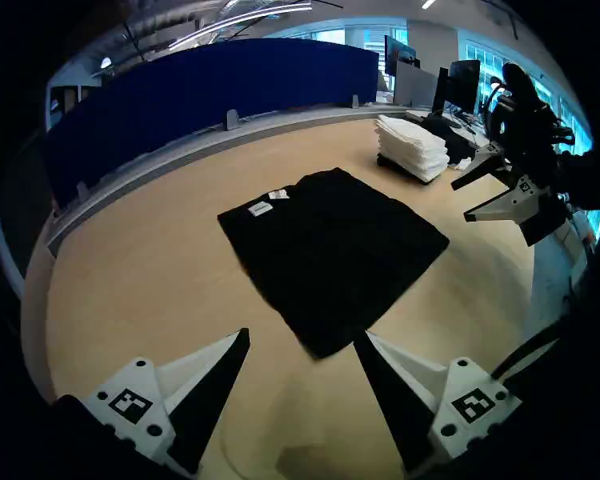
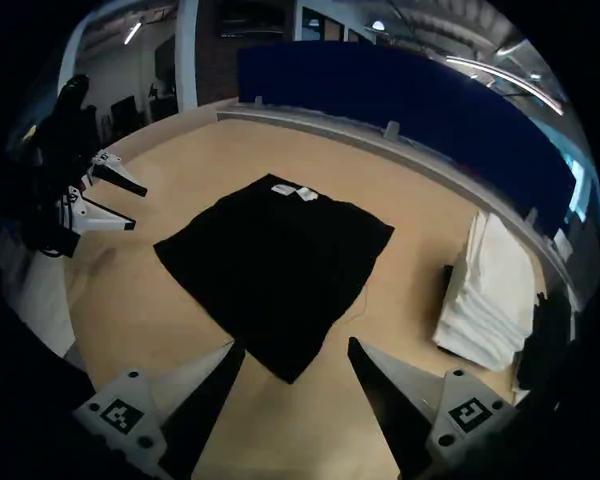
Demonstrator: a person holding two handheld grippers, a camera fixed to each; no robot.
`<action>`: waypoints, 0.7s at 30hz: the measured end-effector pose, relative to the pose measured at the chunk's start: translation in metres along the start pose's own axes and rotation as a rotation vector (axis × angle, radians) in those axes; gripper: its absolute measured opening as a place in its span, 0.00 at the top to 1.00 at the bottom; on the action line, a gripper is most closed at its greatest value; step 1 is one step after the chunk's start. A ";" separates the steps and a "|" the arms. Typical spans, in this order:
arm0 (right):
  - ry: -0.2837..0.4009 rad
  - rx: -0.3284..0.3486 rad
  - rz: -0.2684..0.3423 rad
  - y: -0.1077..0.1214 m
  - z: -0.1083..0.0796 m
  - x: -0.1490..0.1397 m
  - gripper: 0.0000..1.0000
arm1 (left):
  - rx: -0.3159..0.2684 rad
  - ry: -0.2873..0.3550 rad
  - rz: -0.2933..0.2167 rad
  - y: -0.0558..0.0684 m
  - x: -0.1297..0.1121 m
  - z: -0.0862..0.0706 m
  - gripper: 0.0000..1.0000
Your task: Fold towel
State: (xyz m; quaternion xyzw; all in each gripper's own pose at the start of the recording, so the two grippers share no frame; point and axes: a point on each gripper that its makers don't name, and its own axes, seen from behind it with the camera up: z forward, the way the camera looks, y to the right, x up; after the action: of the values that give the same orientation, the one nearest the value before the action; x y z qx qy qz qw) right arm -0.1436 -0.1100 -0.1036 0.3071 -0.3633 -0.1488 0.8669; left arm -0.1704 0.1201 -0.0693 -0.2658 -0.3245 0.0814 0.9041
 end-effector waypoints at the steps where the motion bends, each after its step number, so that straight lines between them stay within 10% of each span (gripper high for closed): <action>1: -0.005 0.002 0.000 -0.001 0.002 -0.003 0.00 | -0.004 -0.006 -0.002 0.001 -0.002 0.002 0.03; 21: -0.076 0.018 0.033 -0.001 0.032 -0.045 0.00 | -0.049 -0.103 -0.014 0.016 -0.034 0.041 0.03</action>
State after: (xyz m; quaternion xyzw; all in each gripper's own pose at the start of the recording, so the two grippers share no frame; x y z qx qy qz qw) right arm -0.1977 -0.1027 -0.1104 0.3030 -0.4022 -0.1430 0.8521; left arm -0.2222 0.1406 -0.0698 -0.2810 -0.3742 0.0808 0.8800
